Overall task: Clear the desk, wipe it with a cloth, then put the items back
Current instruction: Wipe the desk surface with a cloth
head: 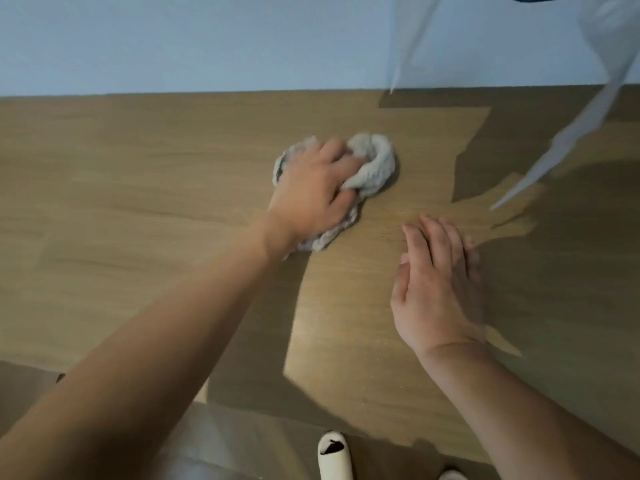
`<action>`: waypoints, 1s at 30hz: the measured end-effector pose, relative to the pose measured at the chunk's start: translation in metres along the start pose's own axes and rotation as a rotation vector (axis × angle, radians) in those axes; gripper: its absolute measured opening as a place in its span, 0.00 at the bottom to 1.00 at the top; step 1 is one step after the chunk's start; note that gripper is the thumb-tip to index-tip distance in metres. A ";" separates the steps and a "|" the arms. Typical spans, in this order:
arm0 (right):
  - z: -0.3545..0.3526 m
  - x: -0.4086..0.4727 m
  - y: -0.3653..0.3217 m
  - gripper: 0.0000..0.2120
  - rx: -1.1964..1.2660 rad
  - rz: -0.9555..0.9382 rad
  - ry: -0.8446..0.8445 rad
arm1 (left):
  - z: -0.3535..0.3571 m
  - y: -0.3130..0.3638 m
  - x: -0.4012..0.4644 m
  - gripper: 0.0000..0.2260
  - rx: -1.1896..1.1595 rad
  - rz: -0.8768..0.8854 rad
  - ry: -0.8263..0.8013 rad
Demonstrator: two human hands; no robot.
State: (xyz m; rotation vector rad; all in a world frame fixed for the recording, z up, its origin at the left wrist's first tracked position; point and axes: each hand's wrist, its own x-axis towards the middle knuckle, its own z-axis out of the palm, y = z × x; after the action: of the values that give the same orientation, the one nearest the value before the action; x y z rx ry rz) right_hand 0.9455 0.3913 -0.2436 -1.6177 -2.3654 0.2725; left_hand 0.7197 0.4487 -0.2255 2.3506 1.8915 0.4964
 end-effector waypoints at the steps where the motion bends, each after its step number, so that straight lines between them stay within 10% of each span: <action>1: 0.001 0.001 0.000 0.25 0.007 0.002 0.007 | -0.004 0.009 -0.027 0.17 -0.020 0.006 -0.020; 6: 0.006 0.001 0.001 0.24 0.029 -0.007 0.052 | -0.014 0.071 -0.149 0.16 -0.154 0.102 -0.103; 11: 0.002 0.000 0.001 0.21 0.086 -0.028 0.002 | -0.011 0.069 -0.128 0.13 -0.165 -0.412 0.174; 17: -0.046 -0.001 0.086 0.23 0.135 -0.166 0.010 | -0.004 0.045 -0.087 0.13 0.079 -0.602 0.281; 23: -0.042 -0.016 0.129 0.23 -0.018 -0.096 -0.038 | -0.002 0.051 -0.083 0.15 0.090 -0.539 0.271; 30: -0.035 -0.016 0.130 0.20 0.043 -0.087 0.046 | 0.013 0.228 -0.193 0.17 -0.329 0.041 -0.117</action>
State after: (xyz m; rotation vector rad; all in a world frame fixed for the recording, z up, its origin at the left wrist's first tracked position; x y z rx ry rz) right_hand 1.0767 0.4239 -0.2511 -1.4821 -2.3715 0.2637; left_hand 0.9020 0.2119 -0.2156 2.1569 1.5769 0.6067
